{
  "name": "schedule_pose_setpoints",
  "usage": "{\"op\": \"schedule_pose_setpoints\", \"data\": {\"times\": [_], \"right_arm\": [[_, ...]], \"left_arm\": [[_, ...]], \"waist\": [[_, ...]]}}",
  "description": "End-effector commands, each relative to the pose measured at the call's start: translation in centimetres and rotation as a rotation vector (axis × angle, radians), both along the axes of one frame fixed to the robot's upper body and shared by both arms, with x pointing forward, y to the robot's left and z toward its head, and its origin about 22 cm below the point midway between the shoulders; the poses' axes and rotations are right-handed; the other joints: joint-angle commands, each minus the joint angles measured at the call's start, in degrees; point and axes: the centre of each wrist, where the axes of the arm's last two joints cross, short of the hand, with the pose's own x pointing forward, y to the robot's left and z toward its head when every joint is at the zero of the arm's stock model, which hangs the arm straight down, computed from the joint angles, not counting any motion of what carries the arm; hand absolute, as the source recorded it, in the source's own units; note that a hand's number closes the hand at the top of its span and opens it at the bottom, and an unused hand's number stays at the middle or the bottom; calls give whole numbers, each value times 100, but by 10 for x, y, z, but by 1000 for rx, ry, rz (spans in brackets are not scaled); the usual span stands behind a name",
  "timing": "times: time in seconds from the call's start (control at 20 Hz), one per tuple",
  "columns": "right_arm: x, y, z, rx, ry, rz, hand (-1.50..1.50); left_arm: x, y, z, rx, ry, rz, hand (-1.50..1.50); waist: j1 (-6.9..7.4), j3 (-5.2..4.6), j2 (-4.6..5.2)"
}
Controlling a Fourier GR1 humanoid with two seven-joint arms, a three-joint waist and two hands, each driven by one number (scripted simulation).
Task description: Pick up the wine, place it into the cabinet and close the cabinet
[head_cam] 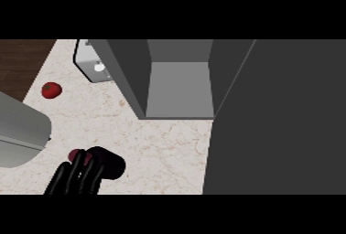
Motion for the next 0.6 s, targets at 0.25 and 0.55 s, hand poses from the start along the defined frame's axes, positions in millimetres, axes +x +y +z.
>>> {"op": "schedule_pose_setpoints", "data": {"times": [0.25,0.55], "right_arm": [[-23,0,15,14,-50,11,-150],[-23,-2,22,17,-31,4,-150]], "left_arm": [[-11,39,30,-24,-89,87,-150],[5,56,21,-3,-40,118,-150]], "waist": [[-24,-2,6],[-22,-4,10]]}}
